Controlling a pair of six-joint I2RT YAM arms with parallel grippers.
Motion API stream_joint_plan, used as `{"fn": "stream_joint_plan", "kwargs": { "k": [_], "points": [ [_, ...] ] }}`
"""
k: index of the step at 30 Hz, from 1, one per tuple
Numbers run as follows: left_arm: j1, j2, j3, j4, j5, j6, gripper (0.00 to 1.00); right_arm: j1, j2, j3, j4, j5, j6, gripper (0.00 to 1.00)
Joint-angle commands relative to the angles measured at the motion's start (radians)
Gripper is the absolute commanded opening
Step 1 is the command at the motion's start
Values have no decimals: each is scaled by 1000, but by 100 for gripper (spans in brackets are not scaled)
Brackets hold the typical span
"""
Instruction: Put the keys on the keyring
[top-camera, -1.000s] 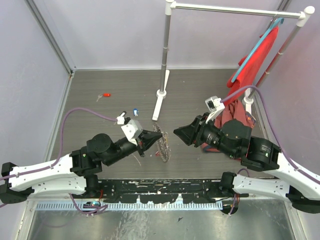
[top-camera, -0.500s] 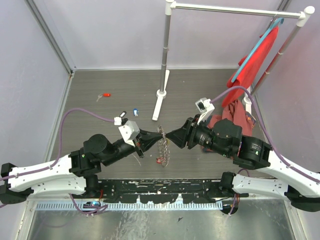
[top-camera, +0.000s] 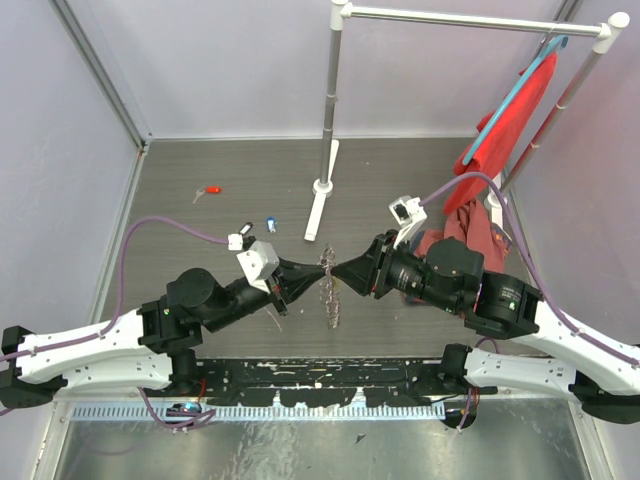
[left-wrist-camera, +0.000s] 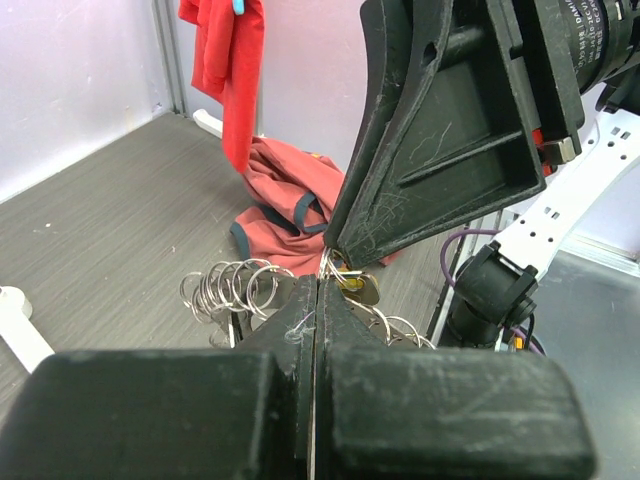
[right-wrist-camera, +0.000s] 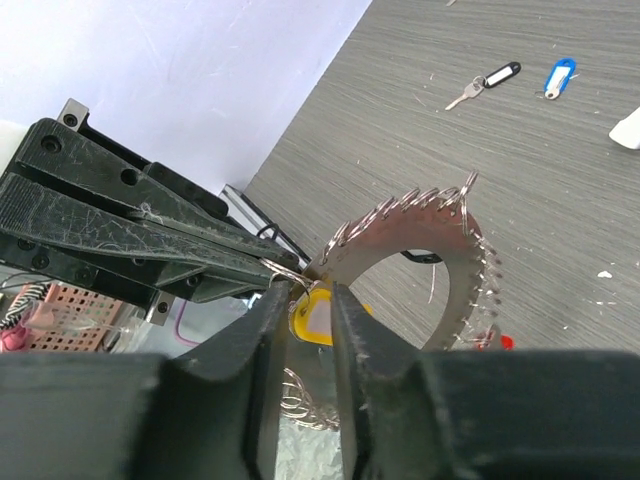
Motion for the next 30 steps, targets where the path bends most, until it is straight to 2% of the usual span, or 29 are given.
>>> {"fn": "stream_joint_plan", "kwargs": {
  "k": [1, 5, 13, 20, 27, 30],
  "points": [
    [-2, -17, -4, 79, -4, 3, 0, 2, 4, -4, 59, -4, 2, 24],
    [-2, -19, -3, 79, -7, 5, 0, 2, 1, -3, 49, 5, -1, 18],
    [-2, -23, -6, 79, -13, 8, 0, 2, 24, 44, -44, 45, -24, 17],
    [-2, -26, -8, 77, -16, 9, 0, 2, 21, 51, -56, 68, -41, 17],
    [-2, -20, -3, 77, 1, 8, 0, 2, -11, 59, -25, 63, -140, 30],
    [-1, -22, 4, 78, 30, 7, 0, 2, -53, 40, 30, -7, -235, 33]
  ]
}}
